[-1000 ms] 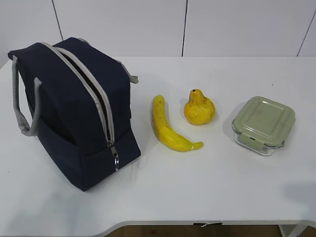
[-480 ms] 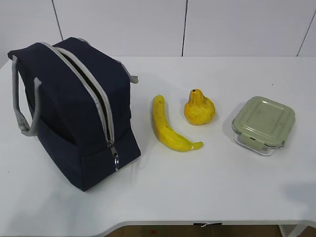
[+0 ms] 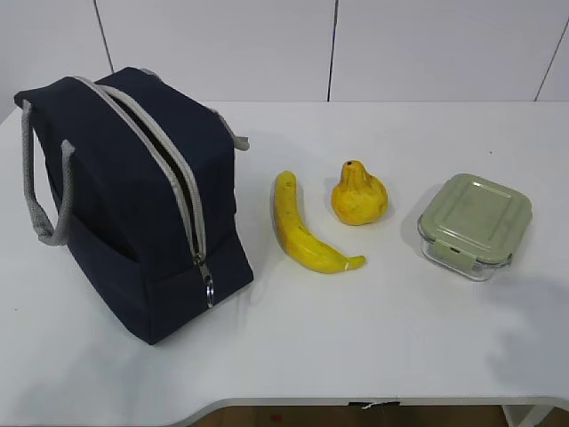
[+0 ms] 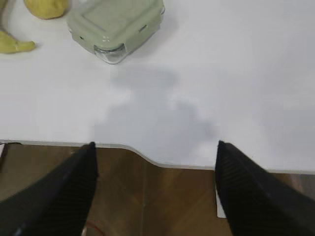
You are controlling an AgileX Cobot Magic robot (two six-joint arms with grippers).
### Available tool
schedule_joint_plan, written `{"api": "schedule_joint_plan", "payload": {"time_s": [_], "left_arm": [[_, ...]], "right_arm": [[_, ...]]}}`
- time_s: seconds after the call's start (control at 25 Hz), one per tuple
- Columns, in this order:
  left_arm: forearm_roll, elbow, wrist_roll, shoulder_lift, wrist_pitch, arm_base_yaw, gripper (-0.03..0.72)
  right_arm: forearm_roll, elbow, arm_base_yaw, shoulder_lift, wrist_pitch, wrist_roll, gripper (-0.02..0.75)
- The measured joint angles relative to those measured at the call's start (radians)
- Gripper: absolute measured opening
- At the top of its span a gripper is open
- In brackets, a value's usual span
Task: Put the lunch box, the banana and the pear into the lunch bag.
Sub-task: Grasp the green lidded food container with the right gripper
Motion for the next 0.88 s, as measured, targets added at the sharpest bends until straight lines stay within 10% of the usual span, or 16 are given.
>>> {"api": "schedule_joint_plan", "payload": {"time_s": [0.88], "left_arm": [[0.000,0.000,0.000,0.000,0.000,0.000,0.371]], "right_arm": [[0.474,-0.332,0.000,0.732,-0.219,-0.016,0.586]]}}
